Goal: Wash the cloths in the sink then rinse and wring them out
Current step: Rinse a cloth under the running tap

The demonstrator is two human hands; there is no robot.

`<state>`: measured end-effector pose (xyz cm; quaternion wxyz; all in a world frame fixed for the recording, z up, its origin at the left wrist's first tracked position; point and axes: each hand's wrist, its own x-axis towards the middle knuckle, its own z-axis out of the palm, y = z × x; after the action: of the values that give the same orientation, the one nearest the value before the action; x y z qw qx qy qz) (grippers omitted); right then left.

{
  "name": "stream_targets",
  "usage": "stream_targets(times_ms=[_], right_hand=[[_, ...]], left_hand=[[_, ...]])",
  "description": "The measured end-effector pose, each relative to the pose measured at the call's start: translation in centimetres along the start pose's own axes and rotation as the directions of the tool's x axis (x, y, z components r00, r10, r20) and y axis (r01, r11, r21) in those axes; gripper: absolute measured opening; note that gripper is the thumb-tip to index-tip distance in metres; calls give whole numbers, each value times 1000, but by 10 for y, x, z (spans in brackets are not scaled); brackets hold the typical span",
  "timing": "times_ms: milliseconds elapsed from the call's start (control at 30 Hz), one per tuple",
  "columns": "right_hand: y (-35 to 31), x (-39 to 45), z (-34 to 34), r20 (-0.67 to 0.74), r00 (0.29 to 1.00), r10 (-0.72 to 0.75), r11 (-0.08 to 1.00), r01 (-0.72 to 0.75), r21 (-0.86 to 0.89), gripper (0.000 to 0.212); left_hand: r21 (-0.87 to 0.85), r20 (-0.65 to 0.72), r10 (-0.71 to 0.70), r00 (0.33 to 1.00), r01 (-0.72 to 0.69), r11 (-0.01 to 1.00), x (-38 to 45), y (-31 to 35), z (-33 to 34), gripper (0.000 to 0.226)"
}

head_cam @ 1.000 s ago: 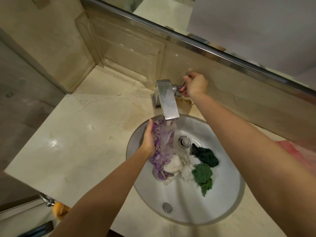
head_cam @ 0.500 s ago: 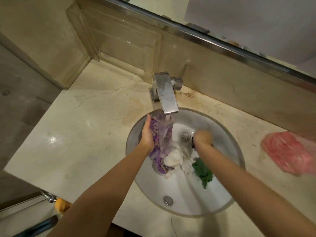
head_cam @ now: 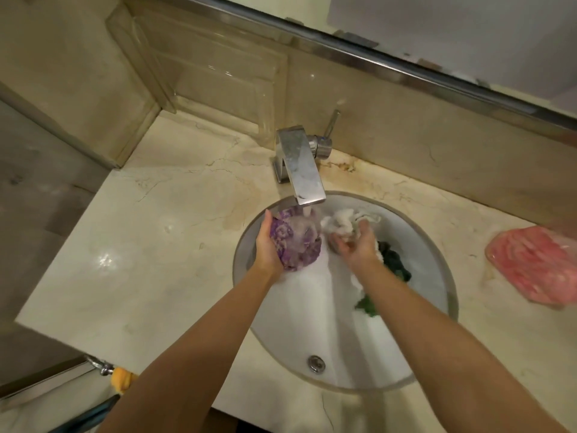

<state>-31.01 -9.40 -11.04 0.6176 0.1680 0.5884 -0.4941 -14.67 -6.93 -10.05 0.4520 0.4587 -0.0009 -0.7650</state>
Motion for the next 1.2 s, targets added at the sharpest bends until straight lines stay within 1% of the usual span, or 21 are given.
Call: stream_targets(times_ms=[67, 100, 167, 200, 233, 267, 300, 333, 400, 467, 533, 700, 767, 833, 867, 900, 933, 967, 1033, 1100, 1200], right_hand=[[-16, 8, 4, -62, 998, 24, 946, -43, -321, 36], [-20, 5, 6, -99, 995, -11, 848, -43, -529, 38], [-16, 3, -1, -84, 963, -258, 467, 48, -883, 41], [-14, 4, -6, 47, 901, -431, 206, 149, -967, 43], [-12, 2, -12, 253, 812, -525, -64, 259, -964, 45], [-9, 5, -18, 454, 730, -510, -294, 348, -890, 48], [-5, 8, -22, 566, 711, -417, -424, 398, -813, 51], [-2, 15, -27, 596, 747, -294, -477, 425, -769, 54], [14, 31, -38, 470, 882, -46, -582, 359, -730, 60], [27, 43, -50, 336, 941, 42, -698, 268, -664, 68], [29, 53, -56, 305, 951, 54, -749, 241, -617, 71], [-2, 45, -26, 201, 961, 190, -764, 274, -585, 52], [-13, 24, -11, 372, 928, 10, -652, 288, -701, 37], [-22, 14, -21, 482, 784, -391, -557, 215, -802, 27], [-26, 13, -35, 412, 729, -547, -472, 138, -871, 30], [-28, 16, -55, 264, 743, -616, -356, 36, -934, 38], [-27, 21, -75, 82, 799, -596, -226, -68, -972, 55], [-22, 28, -94, -79, 871, -485, -101, -145, -984, 79], [-11, 29, -111, -214, 937, -276, 101, -193, -976, 112], [-7, 23, -108, -187, 918, -349, 286, -86, -954, 92], [-6, 10, -87, -121, 780, -614, 350, 132, -928, 55]], left_hand=[[18, 28, -29, 999, 28, 999, 2, 0, -3, 98], [25, 38, -42, 998, 41, 999, 4, -1, -5, 104], [17, 28, -36, 999, 36, 999, 8, -2, -9, 105], [0, 43, -41, 998, 41, 999, 8, -2, -9, 104], [-13, 64, -56, 996, 57, 998, 9, -2, -9, 103], [-21, 83, -69, 994, 71, 997, 7, -2, -7, 102], [-17, 89, -76, 993, 78, 997, 6, -2, -6, 100], [-6, 82, -81, 993, 82, 997, 4, -1, -4, 98], [40, 72, -94, 993, 91, 995, 2, 1, -2, 102], [84, 84, -117, 990, 110, 990, 3, 1, -6, 118], [88, 54, -126, 991, 121, 989, 1, 4, -8, 112], [41, 51, -116, 992, 114, 993, -6, -1, -10, 70], [75, 33, -121, 992, 118, 990, -10, -2, -8, 71], [105, 40, -119, 992, 115, 988, -12, -1, -8, 76], [113, 39, -108, 993, 103, 988, -12, -1, -7, 73], [124, 43, -101, 994, 95, 988, -11, 0, -7, 70], [129, 47, -100, 994, 93, 987, -9, 1, -7, 69], [122, 38, -97, 995, 92, 988, -9, 1, -6, 69], [102, 20, -89, 996, 86, 991, -8, 2, -6, 74], [93, 52, -85, 995, 80, 992, -7, 4, -5, 83], [67, 78, -100, 992, 95, 993, -6, 7, -7, 91]])
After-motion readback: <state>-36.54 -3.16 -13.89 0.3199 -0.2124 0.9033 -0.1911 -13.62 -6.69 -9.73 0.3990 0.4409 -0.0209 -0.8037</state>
